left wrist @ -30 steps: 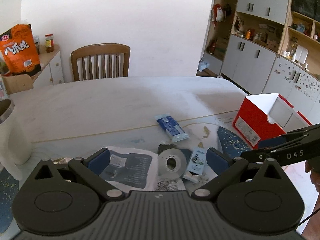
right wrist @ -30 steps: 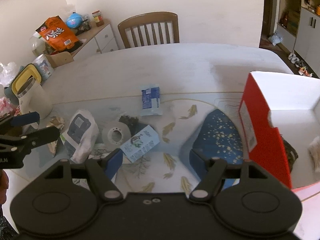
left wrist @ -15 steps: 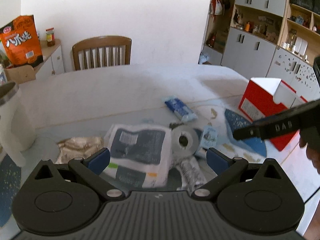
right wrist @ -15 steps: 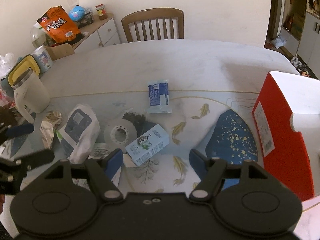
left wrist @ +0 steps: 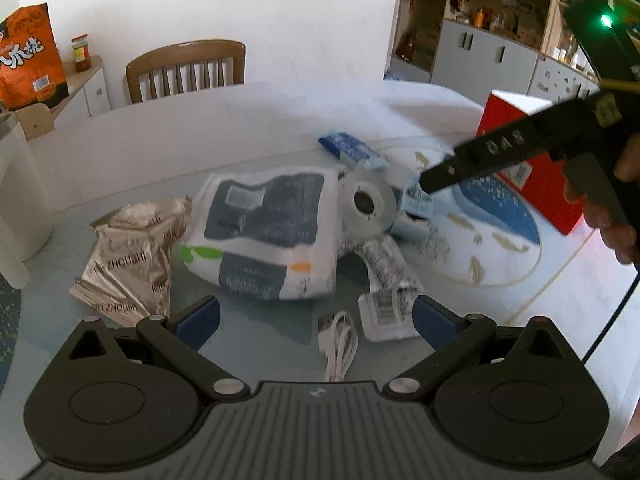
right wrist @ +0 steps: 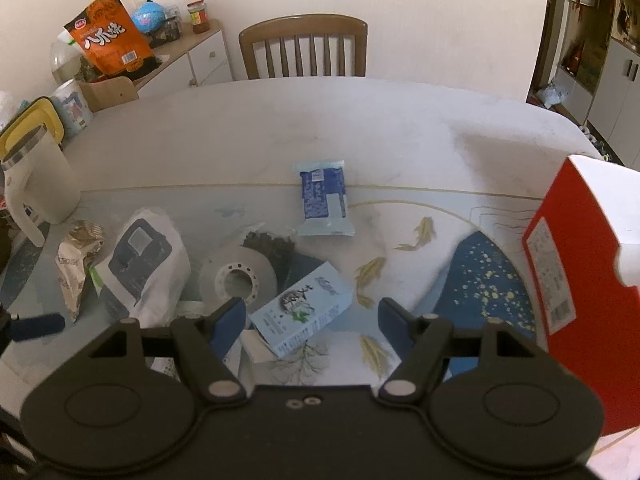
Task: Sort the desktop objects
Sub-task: 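Withdraw both tools from the box back over the table, then grasp the white cable with the left tool while the right tool grasps the tea box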
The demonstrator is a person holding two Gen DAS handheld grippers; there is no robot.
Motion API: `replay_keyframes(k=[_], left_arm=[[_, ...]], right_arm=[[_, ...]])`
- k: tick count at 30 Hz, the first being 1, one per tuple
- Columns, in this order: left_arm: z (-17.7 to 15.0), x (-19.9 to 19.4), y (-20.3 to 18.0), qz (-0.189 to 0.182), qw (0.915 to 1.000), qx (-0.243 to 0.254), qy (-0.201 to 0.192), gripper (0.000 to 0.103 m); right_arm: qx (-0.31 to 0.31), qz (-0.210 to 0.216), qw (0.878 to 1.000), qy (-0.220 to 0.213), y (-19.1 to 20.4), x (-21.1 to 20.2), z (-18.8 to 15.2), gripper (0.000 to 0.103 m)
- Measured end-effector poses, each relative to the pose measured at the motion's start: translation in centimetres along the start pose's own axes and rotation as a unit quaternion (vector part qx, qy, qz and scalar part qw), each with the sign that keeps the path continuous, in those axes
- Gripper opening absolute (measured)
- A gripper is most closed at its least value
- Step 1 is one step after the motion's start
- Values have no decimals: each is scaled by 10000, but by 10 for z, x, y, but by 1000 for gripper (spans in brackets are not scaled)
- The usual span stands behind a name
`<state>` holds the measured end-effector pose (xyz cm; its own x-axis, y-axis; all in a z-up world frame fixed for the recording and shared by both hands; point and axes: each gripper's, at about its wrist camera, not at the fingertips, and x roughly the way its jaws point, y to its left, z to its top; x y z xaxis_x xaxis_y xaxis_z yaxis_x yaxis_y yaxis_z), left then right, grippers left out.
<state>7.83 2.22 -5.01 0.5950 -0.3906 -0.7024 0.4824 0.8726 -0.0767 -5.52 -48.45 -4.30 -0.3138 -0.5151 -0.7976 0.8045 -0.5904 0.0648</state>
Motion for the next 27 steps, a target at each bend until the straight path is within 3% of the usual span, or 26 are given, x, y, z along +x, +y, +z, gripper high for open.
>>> replay_keyframes(k=[16,24,27], left_arm=[[-11,17,1,-123,9998,12,186,101],[-16,21,1,-159,9995,2,277,91],[-19,23,-1,-144,9994,34,301,89]], right_arm=[[249,-408,9984,290,4,36,3,67],[380,-640,9966,360,-14,37,0,66],[385,-666,9962,402,-16,41,-1,59]])
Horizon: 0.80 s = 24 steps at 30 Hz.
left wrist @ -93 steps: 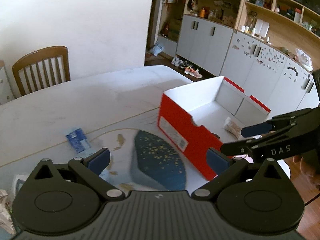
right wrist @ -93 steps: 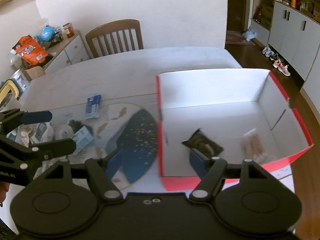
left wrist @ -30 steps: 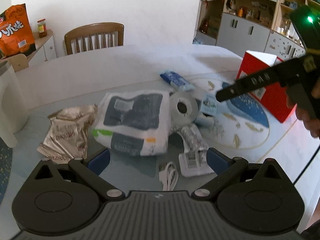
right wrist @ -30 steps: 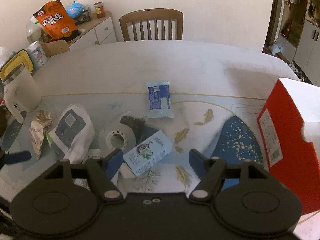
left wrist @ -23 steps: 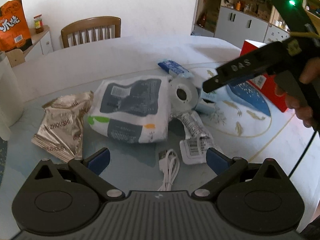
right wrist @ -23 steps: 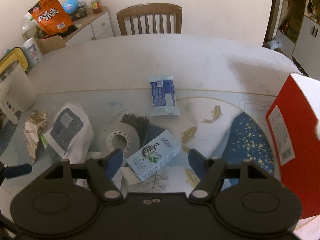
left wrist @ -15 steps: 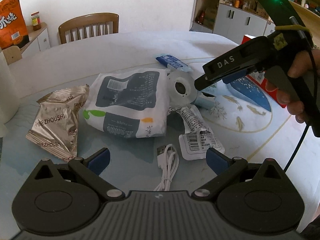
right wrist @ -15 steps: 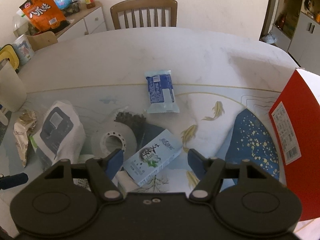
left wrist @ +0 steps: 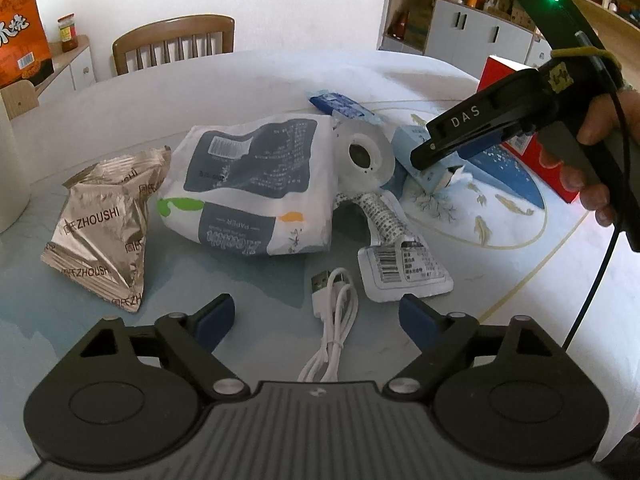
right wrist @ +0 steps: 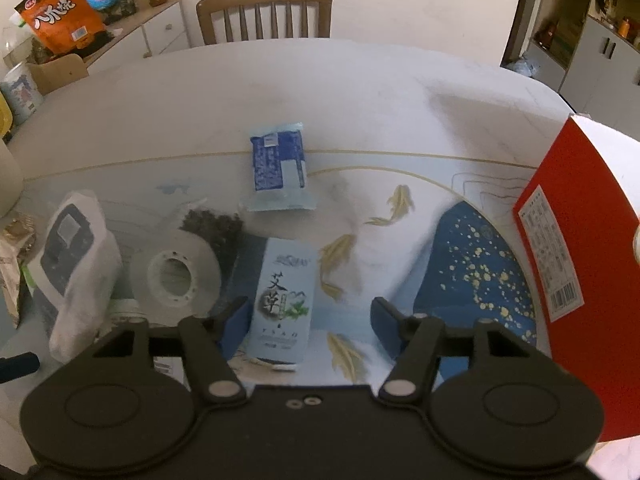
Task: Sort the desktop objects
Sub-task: 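Grasp the white cable with the left tool while the right tool grasps the tea box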
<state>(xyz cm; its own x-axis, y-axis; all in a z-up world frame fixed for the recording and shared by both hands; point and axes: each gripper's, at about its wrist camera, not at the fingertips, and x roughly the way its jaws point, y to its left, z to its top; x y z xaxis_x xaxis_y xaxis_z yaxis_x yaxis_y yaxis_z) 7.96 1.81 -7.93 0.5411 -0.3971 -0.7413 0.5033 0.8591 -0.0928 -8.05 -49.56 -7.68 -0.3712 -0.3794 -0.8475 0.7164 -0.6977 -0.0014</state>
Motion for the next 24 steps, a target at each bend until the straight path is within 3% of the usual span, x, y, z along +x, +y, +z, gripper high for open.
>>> replay_keyframes(k=[9,24], left_arm=[[0,2,-9,157,9996,224,-65,71],[-2,-3,-5,240,9994,258,-75,49]], right_arm=[[-19,-116,9999,94,1,12,2,45],[127,-164,9998,60,-3,14,2,40]])
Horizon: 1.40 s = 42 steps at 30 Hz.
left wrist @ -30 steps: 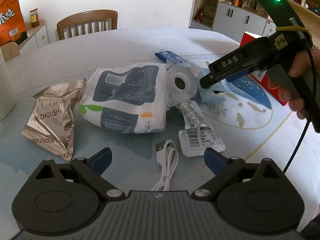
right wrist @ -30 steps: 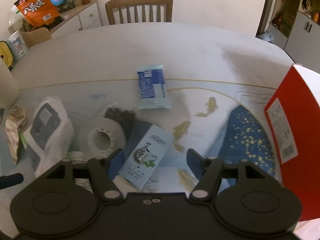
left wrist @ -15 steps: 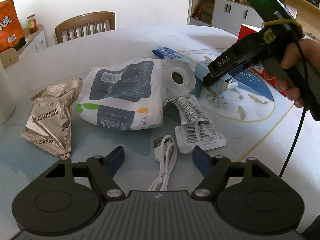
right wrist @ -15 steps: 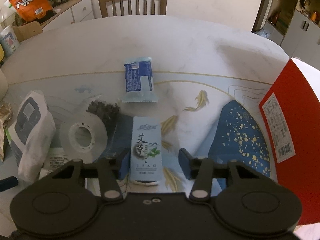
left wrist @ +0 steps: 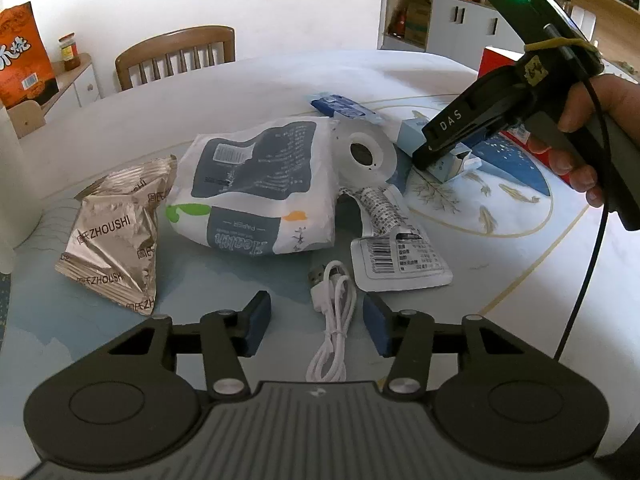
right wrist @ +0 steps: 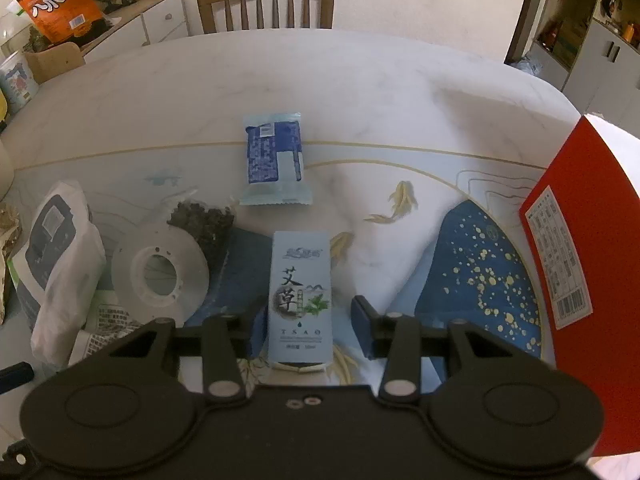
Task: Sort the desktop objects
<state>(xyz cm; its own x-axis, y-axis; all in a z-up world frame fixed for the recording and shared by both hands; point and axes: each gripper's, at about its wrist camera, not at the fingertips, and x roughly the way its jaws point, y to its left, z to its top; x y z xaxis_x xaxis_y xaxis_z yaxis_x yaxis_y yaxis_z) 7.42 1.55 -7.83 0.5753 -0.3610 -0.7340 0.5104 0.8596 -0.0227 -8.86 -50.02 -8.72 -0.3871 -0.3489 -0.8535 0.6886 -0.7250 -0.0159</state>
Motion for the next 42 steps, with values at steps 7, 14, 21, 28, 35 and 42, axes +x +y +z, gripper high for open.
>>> replay_keyframes(k=[7,14,21,28,35,42], left_arm=[[4,3,-4,9,10000,58,-12,33],[7,5,0,-41,9999,-105,12,22],[11,3,3,-94,9995,-302,47,20],[14,1,-2,-103,9993,-325,119,19],[14,-9,-1,-17,9983,-565,103,19],[20,-19,-11,35,9978,-659,27,18]], right_arm=[[19,-44,10000,-11,2,-3,-3,28],[72,-96,9999,48,-4,-7,-7,28],[194,-79,9996,182,-10,-16,-13,28],[245,-6,9989,409,-15,-27,-27,28],[248,213,9988,358,-24,-55,-43,28],[368,410,9982,232,-35,-80,-50,27]])
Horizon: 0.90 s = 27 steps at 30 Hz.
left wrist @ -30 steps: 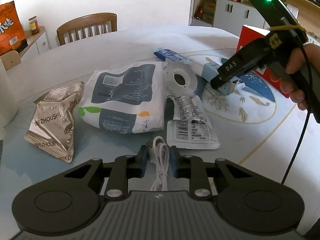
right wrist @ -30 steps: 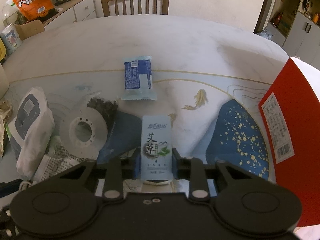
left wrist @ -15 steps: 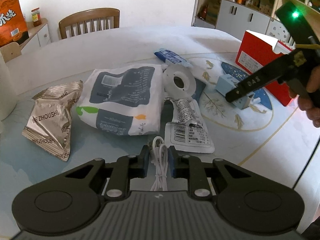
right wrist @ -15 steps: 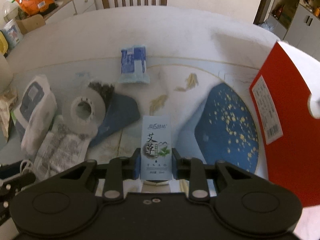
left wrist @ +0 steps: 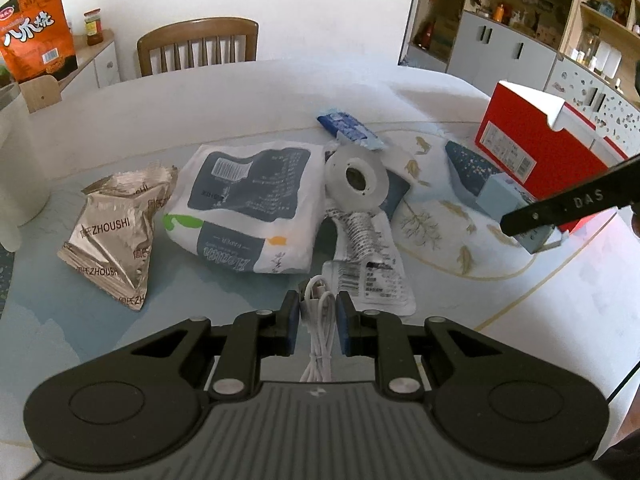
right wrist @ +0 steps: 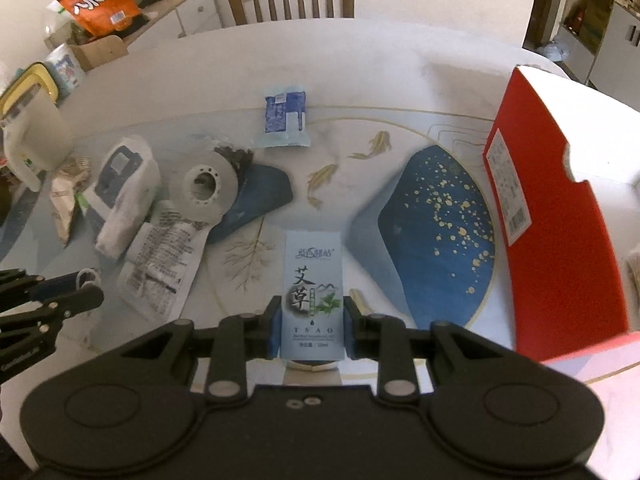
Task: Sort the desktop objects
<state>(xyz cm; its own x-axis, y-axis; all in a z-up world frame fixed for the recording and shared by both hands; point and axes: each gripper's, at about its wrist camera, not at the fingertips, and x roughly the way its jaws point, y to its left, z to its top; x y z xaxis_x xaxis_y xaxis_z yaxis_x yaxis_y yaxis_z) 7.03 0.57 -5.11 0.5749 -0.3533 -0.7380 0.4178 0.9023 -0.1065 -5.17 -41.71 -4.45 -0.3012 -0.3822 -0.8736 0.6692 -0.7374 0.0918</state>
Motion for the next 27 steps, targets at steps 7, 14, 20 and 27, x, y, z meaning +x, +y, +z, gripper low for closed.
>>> replay_keyframes(k=[7,14,20,27], left_arm=[[6,-9,-12,32,9999,-119,-56,18],[15,-20,-29,-12,9997,-177,-159,18],[29,-25,-48,-85,9994,-167,-290,14],[39,-14,-73,-96,9996,-49,-276,9]], right_arm=[[50,87,9999,-101,-8,-24,-3,28],[-26,85,9998,-204,-20,-46,-1,27],[0,63,9996,-257,-36,-61,1,28],[145,2,9991,-392,-62,-76,1,28]])
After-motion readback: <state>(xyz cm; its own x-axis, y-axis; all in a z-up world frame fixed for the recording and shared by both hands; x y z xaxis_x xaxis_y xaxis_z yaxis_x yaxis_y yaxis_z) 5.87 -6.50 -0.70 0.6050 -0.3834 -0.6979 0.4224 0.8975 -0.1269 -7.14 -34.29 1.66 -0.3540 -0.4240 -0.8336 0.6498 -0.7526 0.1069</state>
